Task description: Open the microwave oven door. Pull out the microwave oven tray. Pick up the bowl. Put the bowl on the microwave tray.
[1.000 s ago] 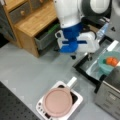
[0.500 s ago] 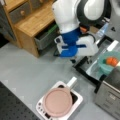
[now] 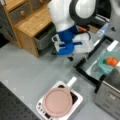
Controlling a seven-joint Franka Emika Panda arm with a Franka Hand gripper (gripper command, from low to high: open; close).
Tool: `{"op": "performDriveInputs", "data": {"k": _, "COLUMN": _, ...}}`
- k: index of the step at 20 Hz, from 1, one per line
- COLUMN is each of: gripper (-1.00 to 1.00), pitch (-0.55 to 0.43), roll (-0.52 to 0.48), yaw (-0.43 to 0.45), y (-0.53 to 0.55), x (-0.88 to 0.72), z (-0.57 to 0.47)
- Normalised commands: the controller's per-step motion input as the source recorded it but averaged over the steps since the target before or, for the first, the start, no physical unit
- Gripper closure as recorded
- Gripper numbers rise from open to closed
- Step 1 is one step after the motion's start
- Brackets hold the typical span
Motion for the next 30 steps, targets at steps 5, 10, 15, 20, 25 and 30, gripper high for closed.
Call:
{"op": "performDriveInputs", "data": {"k": 5, "gripper": -1.00, "pitch": 0.015, "roll": 0.213, "yaw": 0.142, "y": -0.20, "x": 0.16, "z": -0.14}}
{"op": "performDriveInputs", "data": {"k": 10, "gripper": -1.00, "pitch": 0.001, "roll": 0.268, "yaw": 0.100, "y": -0.23, "x": 0.15, "z": -0.17}}
{"op": "performDriveInputs", "data": {"k": 15, "gripper": -1.00, "pitch": 0.017, "roll": 0.345, "yaw": 0.095, "y": -0.27, "x": 0.20, "z": -0.19}}
{"op": "performDriveInputs", "data": {"k": 20, "gripper": -1.00, "pitch": 0.066, "roll": 0.374, "yaw": 0.101, "y": -0.27, "x": 0.24, "z": -0.13}}
{"op": "performDriveInputs", "data": {"k": 25, "gripper": -1.00, "pitch": 0.087, "roll": 0.409, "yaw": 0.104, "y": -0.21, "x": 0.28, "z": -0.11}}
{"op": "performDriveInputs", "data": {"k": 30, "gripper": -1.00, "pitch": 0.042, "roll": 0.357, "yaw": 0.069, "y": -0.15, "x": 0.23, "z": -0.10}}
